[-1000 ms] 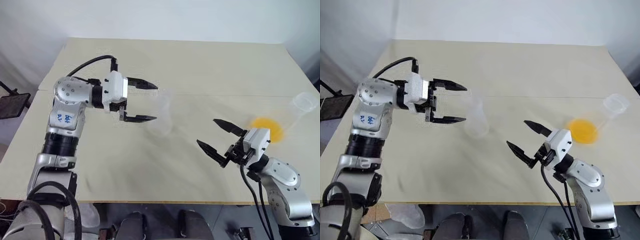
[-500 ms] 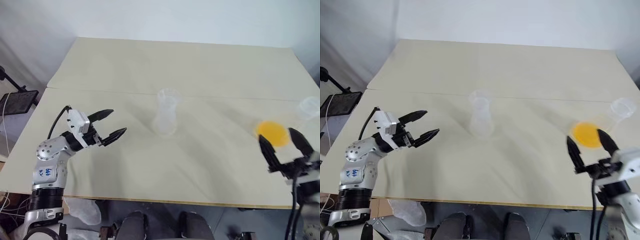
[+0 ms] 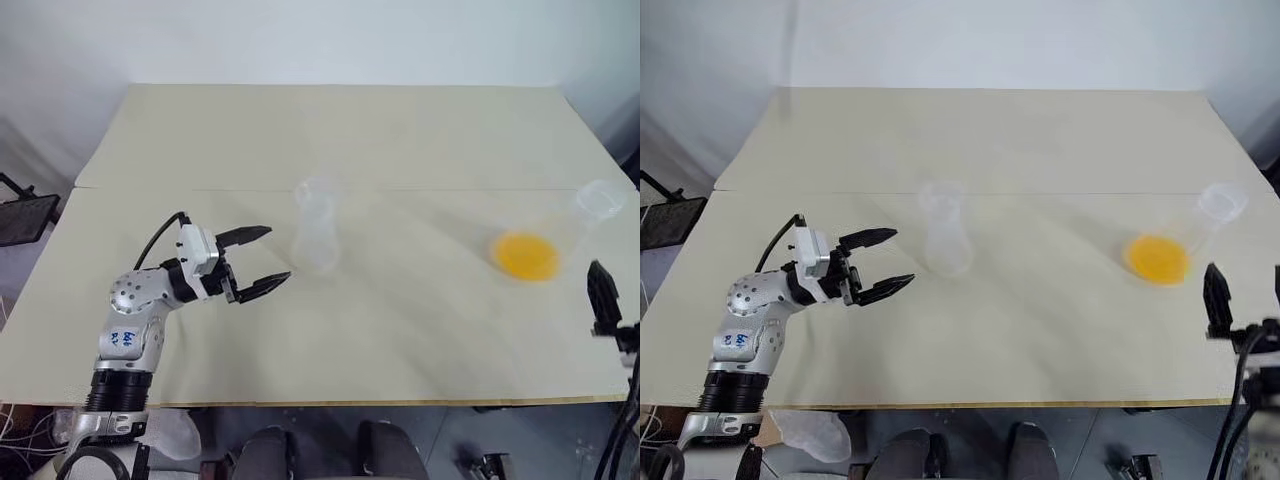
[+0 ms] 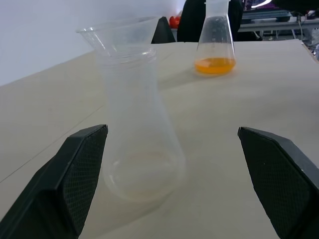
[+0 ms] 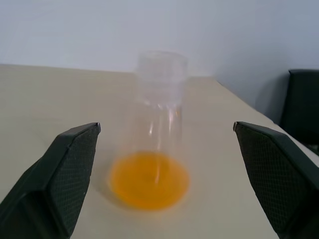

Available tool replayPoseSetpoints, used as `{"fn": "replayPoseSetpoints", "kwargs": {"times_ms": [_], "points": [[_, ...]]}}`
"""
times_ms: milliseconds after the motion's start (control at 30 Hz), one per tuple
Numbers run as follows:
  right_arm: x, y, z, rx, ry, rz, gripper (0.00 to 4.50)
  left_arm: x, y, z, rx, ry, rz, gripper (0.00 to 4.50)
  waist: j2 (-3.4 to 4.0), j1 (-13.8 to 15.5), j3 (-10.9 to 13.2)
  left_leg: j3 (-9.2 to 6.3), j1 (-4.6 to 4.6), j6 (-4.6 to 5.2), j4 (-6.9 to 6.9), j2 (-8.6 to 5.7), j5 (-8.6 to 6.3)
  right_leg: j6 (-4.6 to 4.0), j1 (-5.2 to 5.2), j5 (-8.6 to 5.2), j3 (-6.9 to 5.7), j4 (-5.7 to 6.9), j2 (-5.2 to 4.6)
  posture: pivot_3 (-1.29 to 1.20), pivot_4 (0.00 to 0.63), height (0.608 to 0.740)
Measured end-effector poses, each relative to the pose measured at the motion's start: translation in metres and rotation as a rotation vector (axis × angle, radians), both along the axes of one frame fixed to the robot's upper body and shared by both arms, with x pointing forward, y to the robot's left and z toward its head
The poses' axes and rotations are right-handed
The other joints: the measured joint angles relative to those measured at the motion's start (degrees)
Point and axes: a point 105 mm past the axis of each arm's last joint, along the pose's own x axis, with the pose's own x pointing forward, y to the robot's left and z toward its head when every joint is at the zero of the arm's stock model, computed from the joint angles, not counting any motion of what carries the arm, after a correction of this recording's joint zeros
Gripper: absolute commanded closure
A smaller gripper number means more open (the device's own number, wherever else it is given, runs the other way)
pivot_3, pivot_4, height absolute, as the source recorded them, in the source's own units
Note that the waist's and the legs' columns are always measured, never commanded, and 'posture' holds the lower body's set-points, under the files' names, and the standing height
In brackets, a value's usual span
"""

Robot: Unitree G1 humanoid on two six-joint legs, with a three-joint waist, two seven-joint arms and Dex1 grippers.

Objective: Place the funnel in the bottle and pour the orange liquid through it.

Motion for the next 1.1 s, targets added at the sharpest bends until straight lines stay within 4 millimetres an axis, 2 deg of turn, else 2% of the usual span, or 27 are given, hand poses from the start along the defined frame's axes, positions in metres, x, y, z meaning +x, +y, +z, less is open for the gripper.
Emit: {"fn": "replayPoseSetpoints", "kwargs": {"times_ms": [233,333,433,567,833,1100], "points": [[0.041,-0.01,0.017,0.052,0.037,-0.01,0.0,-0.011,-0.003,-0.008,-0.01,0.027,0.009,0.05,0.0,0.04,0.0,-0.02,-0.05,0.03,0.04,-0.01,-0.01,0.0,0.0,0.0,-0.01,0.0,-0.06,0.0,0.15,0.74],[0.059,-0.006,0.028,0.059,0.046,0.019,0.0,-0.014,-0.003,-0.008,-0.013,0.028,0.021,0.05,0.02,0.0,0.0,-0.03,-0.04,0.03,0.04,0.01,-0.01,0.0,-0.01,0.0,-0.04,0.02,-0.02,0.0,0.15,0.74],[0.073,0.0,0.029,0.065,0.08,0.046,0.0,-0.014,-0.002,-0.008,-0.017,0.028,0.033,0.05,0.02,0.13,0.0,-0.05,-0.07,0.03,0.05,0.0,-0.01,0.0,-0.01,0.0,-0.05,0.02,-0.04,0.0,0.15,0.74],[0.085,0.002,0.035,0.08,0.082,0.054,0.0,-0.013,-0.002,-0.008,-0.019,0.028,0.042,0.05,0.02,0.12,0.0,-0.03,-0.08,0.03,0.05,-0.02,-0.01,0.01,0.0,0.0,-0.06,0.0,-0.06,0.0,0.15,0.74],[0.095,-0.001,0.038,0.072,0.095,0.036,0.0,-0.015,-0.003,-0.003,-0.022,0.005,0.048,0.05,0.02,-0.01,0.0,-0.04,-0.08,0.03,0.05,0.0,-0.01,0.01,0.0,0.0,-0.08,0.01,-0.02,0.0,0.15,0.74],[0.087,-0.004,0.034,0.06,0.106,0.018,0.0,-0.015,-0.003,-0.003,-0.023,0.005,0.053,0.05,0.02,0.02,0.0,-0.03,-0.08,0.03,0.05,0.0,-0.01,0.0,0.0,0.0,-0.07,-0.01,-0.03,0.0,0.15,0.74]]}}
